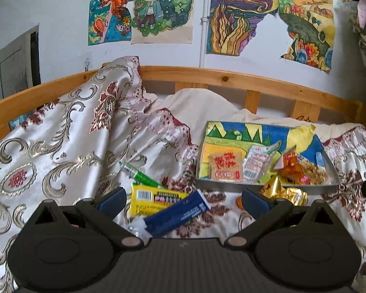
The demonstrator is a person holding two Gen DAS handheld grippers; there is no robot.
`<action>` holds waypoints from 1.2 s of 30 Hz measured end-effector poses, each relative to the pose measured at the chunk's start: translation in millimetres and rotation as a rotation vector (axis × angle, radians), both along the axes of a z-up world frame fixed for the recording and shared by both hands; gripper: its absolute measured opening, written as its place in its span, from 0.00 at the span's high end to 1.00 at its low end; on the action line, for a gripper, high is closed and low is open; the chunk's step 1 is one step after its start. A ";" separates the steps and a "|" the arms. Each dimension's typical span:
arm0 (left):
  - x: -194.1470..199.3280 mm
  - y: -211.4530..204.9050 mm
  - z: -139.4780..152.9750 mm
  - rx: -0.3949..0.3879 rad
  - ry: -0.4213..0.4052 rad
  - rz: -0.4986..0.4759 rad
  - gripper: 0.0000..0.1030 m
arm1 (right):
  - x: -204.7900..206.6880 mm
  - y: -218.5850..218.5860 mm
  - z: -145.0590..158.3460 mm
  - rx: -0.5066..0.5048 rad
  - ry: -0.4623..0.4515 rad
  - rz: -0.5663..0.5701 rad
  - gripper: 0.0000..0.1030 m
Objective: Organize snacks
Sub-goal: 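Pull both open tools back up from the tray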
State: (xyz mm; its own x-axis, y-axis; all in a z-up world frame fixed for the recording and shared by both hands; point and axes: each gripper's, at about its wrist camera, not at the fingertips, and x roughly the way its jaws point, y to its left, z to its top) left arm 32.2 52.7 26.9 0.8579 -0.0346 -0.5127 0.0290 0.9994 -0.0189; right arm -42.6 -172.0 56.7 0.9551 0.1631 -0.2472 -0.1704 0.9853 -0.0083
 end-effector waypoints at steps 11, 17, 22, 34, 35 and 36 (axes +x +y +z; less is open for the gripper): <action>-22.0 0.9 -21.6 0.076 0.065 -0.026 0.01 | -14.5 20.8 -12.0 -0.075 0.123 0.054 0.01; -23.7 4.6 -37.9 0.102 0.130 -0.029 0.01 | -11.0 36.2 -24.5 -0.086 0.224 0.124 0.01; -23.1 6.0 -47.3 0.111 0.172 -0.024 0.01 | -3.1 41.7 -37.5 -0.072 0.329 0.142 0.01; -14.8 2.2 -52.7 0.208 0.201 -0.057 0.01 | 10.5 39.2 -50.4 -0.027 0.410 0.135 0.01; -13.3 2.1 -53.0 0.214 0.202 -0.060 0.01 | 11.9 39.3 -51.9 -0.023 0.418 0.135 0.01; -11.3 1.7 -53.4 0.223 0.204 -0.065 0.01 | 13.1 39.4 -53.1 -0.019 0.425 0.134 0.01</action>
